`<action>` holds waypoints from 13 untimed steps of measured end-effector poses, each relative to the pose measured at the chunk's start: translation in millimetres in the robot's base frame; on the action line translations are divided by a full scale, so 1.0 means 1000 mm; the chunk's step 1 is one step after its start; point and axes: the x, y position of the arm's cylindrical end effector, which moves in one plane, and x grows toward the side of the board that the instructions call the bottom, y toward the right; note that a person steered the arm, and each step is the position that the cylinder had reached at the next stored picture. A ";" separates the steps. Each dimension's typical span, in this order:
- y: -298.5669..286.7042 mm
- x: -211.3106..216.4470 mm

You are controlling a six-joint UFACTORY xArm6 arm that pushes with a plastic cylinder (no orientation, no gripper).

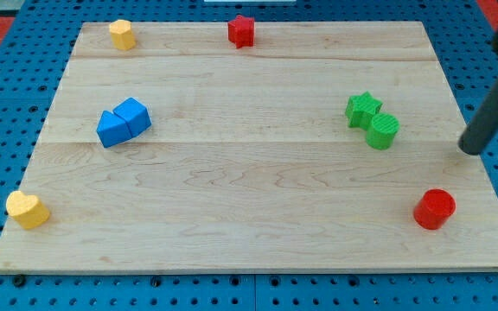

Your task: Move red circle below the red star

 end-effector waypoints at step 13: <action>-0.270 0.018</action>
